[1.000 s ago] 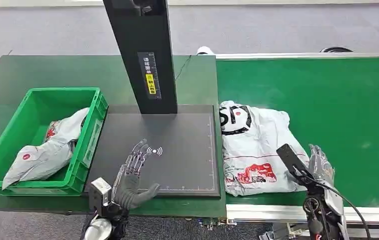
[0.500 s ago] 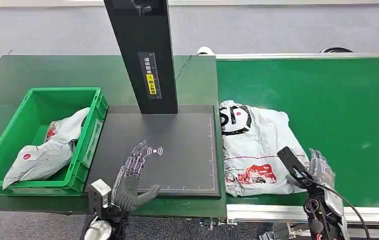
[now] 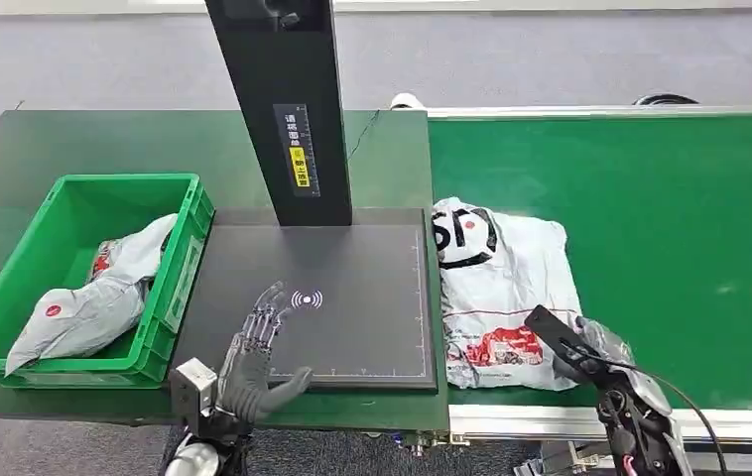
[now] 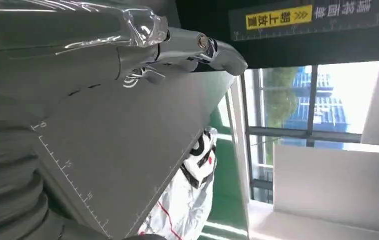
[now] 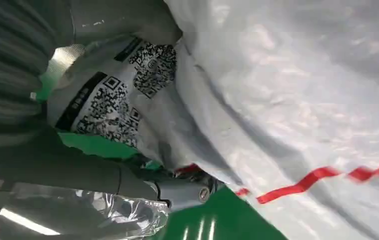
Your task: Moved the parcel from conveyor to table for the left to box.
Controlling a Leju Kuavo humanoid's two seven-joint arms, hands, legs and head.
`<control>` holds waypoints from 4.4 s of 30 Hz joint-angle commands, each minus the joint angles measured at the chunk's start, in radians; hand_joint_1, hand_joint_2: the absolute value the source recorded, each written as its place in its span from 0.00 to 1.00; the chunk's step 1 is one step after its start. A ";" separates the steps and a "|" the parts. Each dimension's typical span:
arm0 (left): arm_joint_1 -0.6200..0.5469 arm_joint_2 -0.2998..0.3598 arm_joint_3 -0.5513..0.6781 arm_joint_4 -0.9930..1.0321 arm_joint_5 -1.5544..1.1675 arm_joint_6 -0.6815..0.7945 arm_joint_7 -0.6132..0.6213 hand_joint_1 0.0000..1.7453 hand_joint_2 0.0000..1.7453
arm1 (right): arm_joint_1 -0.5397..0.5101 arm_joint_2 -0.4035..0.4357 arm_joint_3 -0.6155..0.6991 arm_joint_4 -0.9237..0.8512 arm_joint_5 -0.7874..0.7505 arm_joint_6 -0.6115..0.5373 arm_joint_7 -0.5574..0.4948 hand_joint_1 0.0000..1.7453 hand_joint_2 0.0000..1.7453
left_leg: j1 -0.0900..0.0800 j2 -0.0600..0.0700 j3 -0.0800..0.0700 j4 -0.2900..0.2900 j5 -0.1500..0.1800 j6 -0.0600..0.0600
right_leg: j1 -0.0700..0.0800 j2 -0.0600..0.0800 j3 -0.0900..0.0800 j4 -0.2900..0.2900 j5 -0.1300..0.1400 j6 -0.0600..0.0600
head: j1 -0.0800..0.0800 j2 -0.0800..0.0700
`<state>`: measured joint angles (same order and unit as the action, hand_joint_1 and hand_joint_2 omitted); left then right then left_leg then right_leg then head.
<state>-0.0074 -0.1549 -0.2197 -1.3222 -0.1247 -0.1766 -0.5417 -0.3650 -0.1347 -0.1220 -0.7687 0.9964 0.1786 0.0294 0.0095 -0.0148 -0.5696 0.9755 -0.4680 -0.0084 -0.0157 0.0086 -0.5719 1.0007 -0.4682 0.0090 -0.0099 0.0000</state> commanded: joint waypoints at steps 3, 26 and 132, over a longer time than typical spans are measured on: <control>-0.007 0.033 -0.021 0.021 0.010 0.006 0.009 0.00 1.00 | 0.012 -0.034 0.181 0.077 -0.085 0.077 -0.060 1.00 1.00 | 0.001 0.001 0.003 -0.001 0.000 0.000 | 0.001 0.000 0.004 -0.002 0.000 -0.001 | 0.000 0.000; 0.023 0.039 -0.006 -0.019 0.014 0.011 0.007 0.00 1.00 | -0.009 -0.025 0.202 0.038 -0.142 0.016 -0.133 1.00 1.00 | 0.000 0.003 0.001 -0.001 0.000 0.000 | 0.001 0.001 0.001 -0.001 0.000 -0.001 | 0.000 0.000; -0.013 0.056 0.005 -0.138 0.092 0.437 -0.156 0.00 1.00 | -0.053 0.052 0.708 -0.105 -0.579 0.144 -0.458 1.00 1.00 | 0.000 0.003 0.000 -0.001 -0.001 0.000 | 0.000 0.002 0.000 -0.001 0.000 -0.001 | 0.000 0.000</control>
<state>-0.0190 -0.1217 -0.1934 -1.5160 -0.0209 0.2690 -0.7034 -0.3724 -0.0793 0.5585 -0.9472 0.3941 0.4149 -0.4852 0.0094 -0.0132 -0.5714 0.9752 -0.4685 -0.0085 -0.0156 0.0100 -0.5737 1.0009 -0.4687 0.0088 -0.0099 0.0000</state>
